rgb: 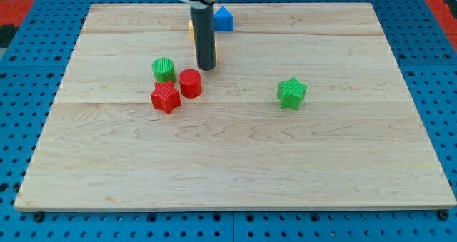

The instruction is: Push the green circle and red star to the bottom center of the board

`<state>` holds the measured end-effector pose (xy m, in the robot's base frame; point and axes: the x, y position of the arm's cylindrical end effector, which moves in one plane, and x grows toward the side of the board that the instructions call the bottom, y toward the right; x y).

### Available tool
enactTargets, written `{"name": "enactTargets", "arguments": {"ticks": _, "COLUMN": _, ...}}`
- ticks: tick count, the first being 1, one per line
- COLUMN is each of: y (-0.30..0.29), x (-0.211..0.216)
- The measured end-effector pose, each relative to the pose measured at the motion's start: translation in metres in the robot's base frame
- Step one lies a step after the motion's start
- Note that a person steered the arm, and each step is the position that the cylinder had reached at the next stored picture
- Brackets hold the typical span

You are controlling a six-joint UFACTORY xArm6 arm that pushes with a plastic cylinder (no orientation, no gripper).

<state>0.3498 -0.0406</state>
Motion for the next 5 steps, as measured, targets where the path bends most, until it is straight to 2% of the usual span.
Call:
{"name": "enactTargets", "arguments": {"ticks": 3, "y": 0.024, "x": -0.038}}
{"name": "enactTargets", "arguments": {"ticks": 4, "y": 0.025, "x": -0.038}}
{"name": "enactTargets", "arguments": {"ticks": 5, "y": 0.03, "x": -0.019}}
